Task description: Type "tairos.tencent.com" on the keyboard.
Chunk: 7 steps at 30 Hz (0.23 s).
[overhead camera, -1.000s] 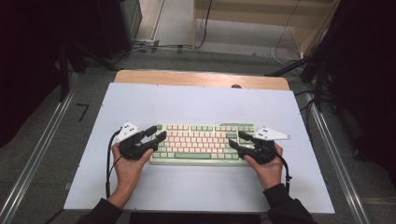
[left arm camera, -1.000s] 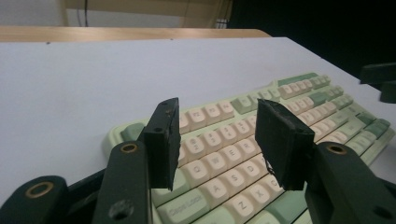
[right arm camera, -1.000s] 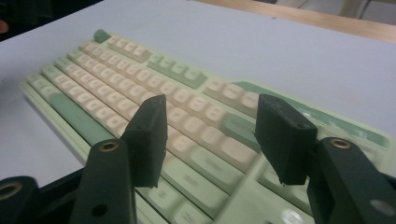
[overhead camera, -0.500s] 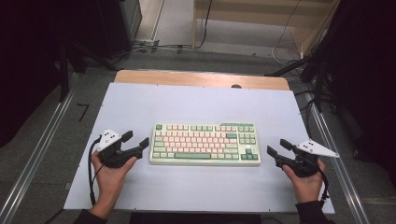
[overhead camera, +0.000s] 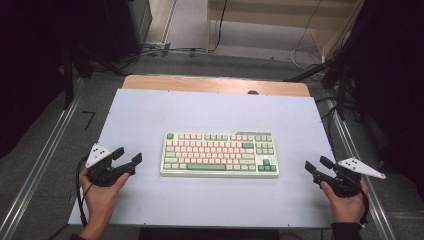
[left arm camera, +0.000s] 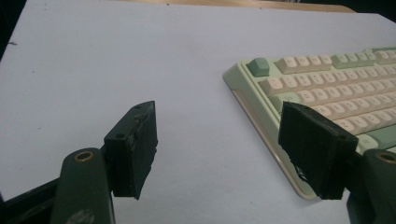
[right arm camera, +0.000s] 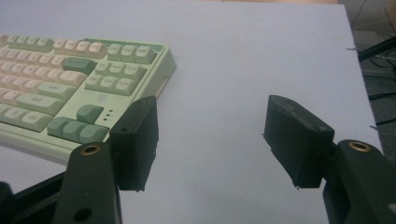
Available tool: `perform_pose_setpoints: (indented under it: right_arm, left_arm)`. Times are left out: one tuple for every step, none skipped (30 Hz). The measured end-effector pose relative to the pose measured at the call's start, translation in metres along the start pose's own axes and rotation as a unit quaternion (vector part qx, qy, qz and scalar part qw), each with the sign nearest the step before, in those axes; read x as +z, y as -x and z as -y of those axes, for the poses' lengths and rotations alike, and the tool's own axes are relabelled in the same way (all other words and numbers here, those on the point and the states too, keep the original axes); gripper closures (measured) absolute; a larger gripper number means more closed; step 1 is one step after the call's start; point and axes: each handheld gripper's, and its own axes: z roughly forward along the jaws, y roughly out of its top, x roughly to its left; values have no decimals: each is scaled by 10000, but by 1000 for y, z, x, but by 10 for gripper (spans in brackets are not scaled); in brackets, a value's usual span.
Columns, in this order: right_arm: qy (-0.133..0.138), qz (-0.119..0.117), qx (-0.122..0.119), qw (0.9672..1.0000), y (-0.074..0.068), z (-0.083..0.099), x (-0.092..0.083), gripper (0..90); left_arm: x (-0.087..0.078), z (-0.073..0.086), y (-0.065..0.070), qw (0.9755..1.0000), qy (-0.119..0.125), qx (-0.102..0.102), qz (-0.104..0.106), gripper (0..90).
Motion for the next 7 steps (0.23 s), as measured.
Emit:
perform_pose_setpoints:
  right_arm:
    - [-1,27,22,10000,1,0,-1,337]
    - [10,61,24,10000,3,1,-2,337]
    - [11,100,26,9999,4,1,-3,337]
    - [15,127,37,9999,5,2,-4,337]
    - [26,145,47,9999,6,2,-4,338]
    - [27,143,60,9999,6,3,-4,338]
    - [13,135,61,9999,6,3,-4,340]
  left_arm:
    - [0,1,-1,10000,-10,-3,-17,294]
    - [-1,1,-2,10000,-13,-13,-15,294]
    - [-1,1,-3,10000,-16,-24,-33,294]
    - [-1,1,-4,10000,-23,-20,-38,294]
    - [0,1,-4,10000,-19,-46,-53,294]
    - [1,1,-5,10000,-21,-64,-64,294]
    - [2,1,-6,9999,-29,-92,-61,294]
